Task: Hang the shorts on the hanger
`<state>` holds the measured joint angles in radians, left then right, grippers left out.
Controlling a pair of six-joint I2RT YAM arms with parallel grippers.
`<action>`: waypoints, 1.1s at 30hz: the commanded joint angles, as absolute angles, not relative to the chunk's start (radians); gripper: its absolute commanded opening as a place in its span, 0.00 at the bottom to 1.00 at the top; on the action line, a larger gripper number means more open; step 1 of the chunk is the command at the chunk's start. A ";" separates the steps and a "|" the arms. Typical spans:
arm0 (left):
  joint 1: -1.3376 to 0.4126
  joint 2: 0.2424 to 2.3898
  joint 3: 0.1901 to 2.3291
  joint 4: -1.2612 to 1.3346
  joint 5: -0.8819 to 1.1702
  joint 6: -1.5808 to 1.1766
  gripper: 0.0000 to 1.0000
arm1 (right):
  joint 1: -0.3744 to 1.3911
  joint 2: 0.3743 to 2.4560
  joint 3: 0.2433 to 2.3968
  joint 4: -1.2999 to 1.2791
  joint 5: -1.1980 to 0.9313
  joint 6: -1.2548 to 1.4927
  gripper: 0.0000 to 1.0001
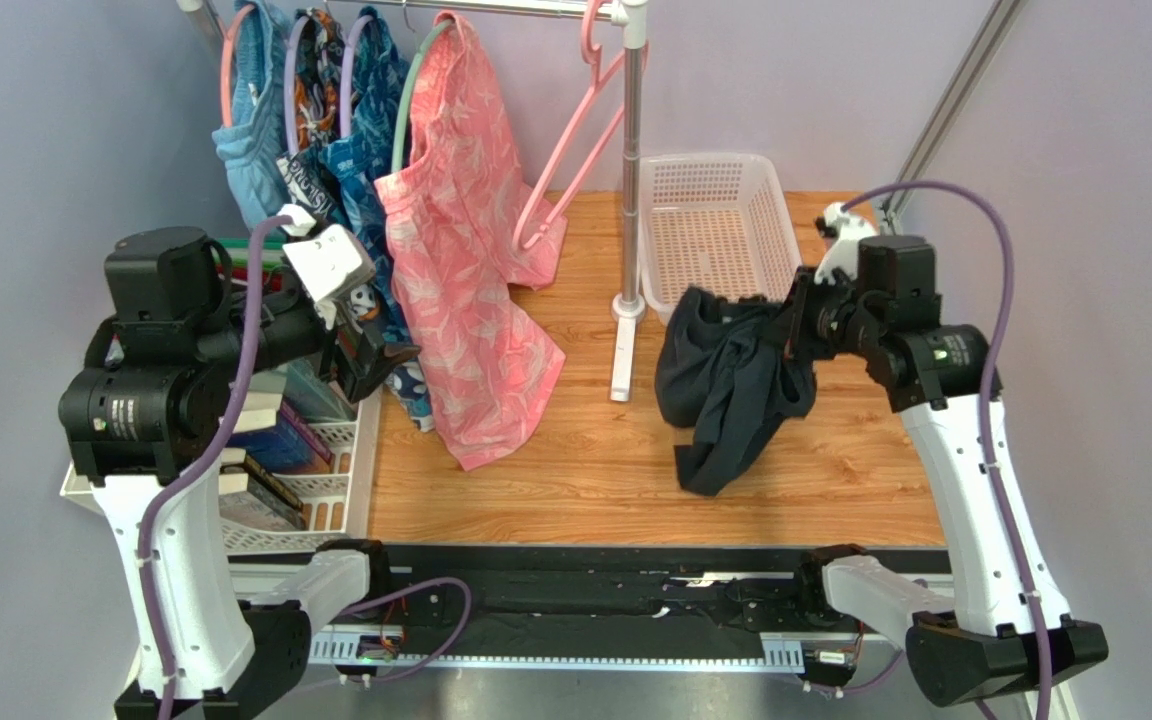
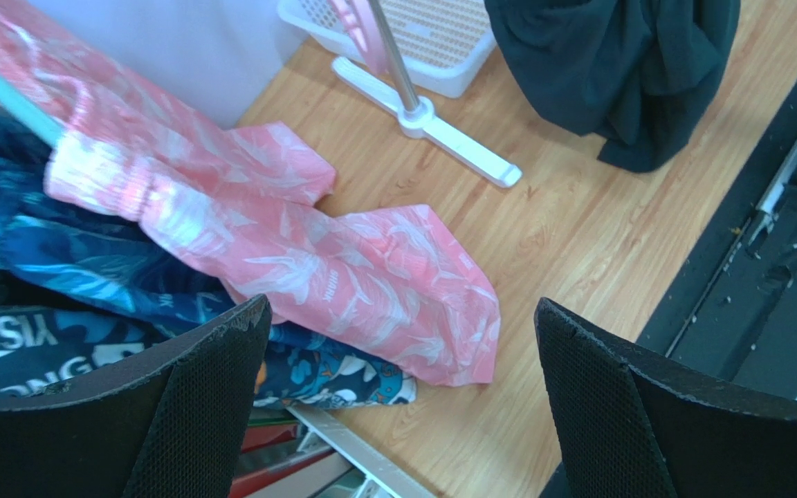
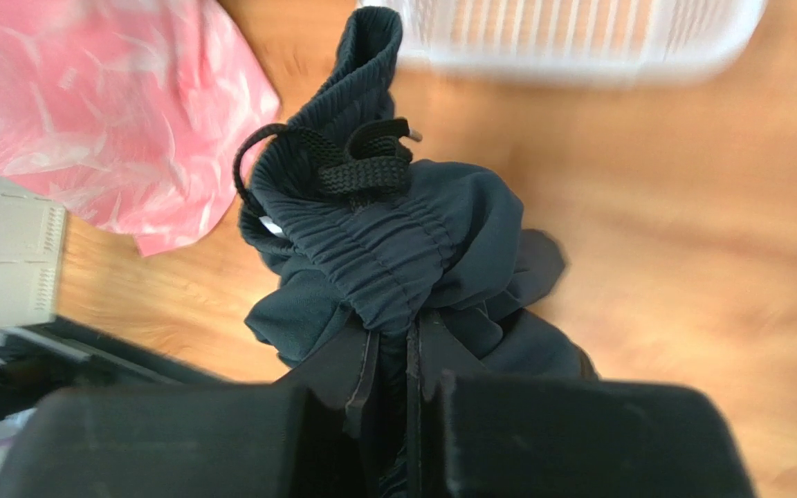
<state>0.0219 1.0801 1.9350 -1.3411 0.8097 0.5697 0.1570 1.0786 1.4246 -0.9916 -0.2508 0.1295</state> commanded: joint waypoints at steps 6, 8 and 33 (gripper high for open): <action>-0.124 1.052 1.784 -1.485 0.755 0.600 0.99 | 0.279 1.097 1.218 -0.891 -0.169 0.868 0.12; -0.170 1.042 1.731 -1.462 0.758 0.588 0.99 | 0.375 1.144 1.213 -0.815 -0.170 0.983 0.30; -0.844 1.392 1.108 -0.670 0.390 0.282 0.73 | 0.261 1.301 1.102 -0.753 -0.330 -0.118 0.71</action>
